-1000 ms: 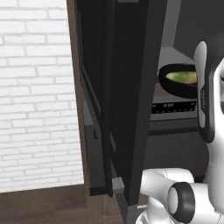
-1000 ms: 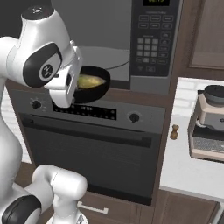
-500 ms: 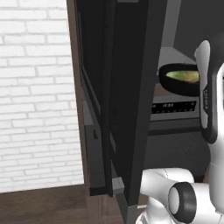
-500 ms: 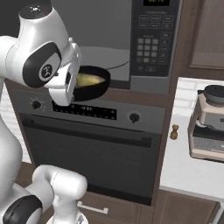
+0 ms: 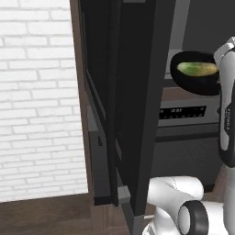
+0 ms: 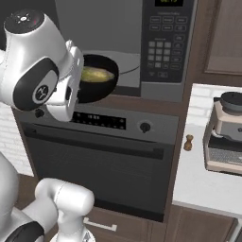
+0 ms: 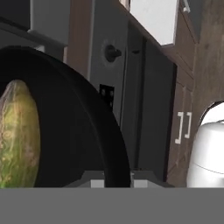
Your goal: Pick the cucumber from the sink and place it in the bowl. Then pick the bowl and place it in the microwave. Then close the microwave door and press the start button.
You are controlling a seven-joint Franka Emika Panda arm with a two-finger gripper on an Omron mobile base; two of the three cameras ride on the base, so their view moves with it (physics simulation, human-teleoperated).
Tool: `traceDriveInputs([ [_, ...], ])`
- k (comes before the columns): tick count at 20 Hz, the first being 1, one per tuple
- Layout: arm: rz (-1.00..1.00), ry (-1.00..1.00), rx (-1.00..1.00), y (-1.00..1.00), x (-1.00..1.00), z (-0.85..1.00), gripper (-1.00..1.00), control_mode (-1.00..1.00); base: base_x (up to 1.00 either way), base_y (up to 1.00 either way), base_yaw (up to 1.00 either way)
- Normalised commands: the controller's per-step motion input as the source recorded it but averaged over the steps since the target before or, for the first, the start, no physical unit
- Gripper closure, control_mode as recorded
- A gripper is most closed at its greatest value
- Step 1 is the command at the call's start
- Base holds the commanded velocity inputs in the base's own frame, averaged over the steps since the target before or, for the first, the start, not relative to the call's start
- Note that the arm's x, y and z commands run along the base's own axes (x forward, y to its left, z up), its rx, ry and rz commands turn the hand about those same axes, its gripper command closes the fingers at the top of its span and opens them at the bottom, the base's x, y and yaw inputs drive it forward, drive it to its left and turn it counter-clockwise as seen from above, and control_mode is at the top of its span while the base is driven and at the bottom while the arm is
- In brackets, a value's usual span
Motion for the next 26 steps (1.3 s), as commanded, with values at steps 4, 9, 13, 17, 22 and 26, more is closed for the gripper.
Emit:
traceDriveInputs([
  [4,0.0,-0.07,0.0,0.0,-0.05,0.0,1.0,-1.0,0.0,0.0,0.0],
  [9,0.0,0.01,0.0,0.0,0.51,0.0,1.0,-1.0,0.0,0.0,0.0],
  [13,0.0,0.04,0.0,0.0,0.87,0.09,1.0,-1.0,0.0,0.0,0.0],
  [17,0.02,0.08,0.0,0.08,0.83,0.04,1.0,-1.0,0.0,0.0,0.0],
  [22,0.05,0.08,0.0,0.17,0.78,0.04,1.0,-1.0,0.0,0.0,0.0],
  [26,0.05,0.03,0.0,0.16,0.69,0.02,1.0,-1.0,0.0,0.0,0.0],
])
